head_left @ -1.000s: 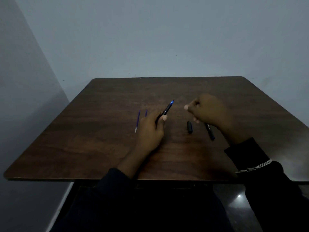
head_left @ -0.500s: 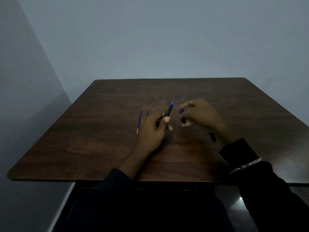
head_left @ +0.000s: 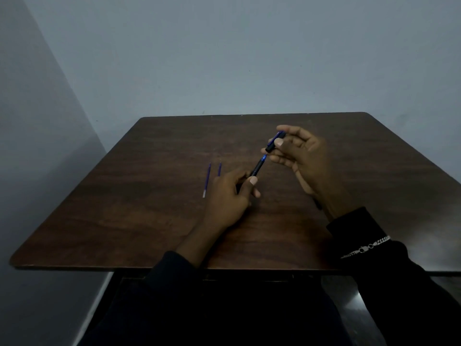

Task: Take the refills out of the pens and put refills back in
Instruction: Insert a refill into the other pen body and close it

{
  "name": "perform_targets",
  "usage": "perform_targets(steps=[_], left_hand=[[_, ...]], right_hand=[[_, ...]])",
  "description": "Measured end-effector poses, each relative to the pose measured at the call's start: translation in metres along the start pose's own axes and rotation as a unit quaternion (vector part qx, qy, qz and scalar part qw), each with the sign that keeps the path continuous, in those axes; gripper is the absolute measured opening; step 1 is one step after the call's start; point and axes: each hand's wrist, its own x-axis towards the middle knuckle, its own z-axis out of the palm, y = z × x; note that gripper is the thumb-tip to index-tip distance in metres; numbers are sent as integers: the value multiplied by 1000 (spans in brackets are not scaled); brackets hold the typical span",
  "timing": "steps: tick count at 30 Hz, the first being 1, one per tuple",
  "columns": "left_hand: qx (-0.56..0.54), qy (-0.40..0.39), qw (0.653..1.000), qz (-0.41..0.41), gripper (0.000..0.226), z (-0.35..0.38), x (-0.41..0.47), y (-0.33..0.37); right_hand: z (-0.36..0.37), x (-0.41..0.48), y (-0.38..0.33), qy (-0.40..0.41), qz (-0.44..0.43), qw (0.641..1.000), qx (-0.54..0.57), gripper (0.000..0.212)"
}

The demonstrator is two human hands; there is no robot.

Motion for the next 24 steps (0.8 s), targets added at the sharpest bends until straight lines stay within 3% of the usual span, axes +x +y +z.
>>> perform_targets(steps=[16,24], left_hand=[[-22,1,1000,5,19,1,2,-5],[-17,0,1000,15,18,2,2,-5]], right_hand=[[10,-6,10,-61,-25,991,-119,33],[9,-9,13,-56,-20,993,-104,17]])
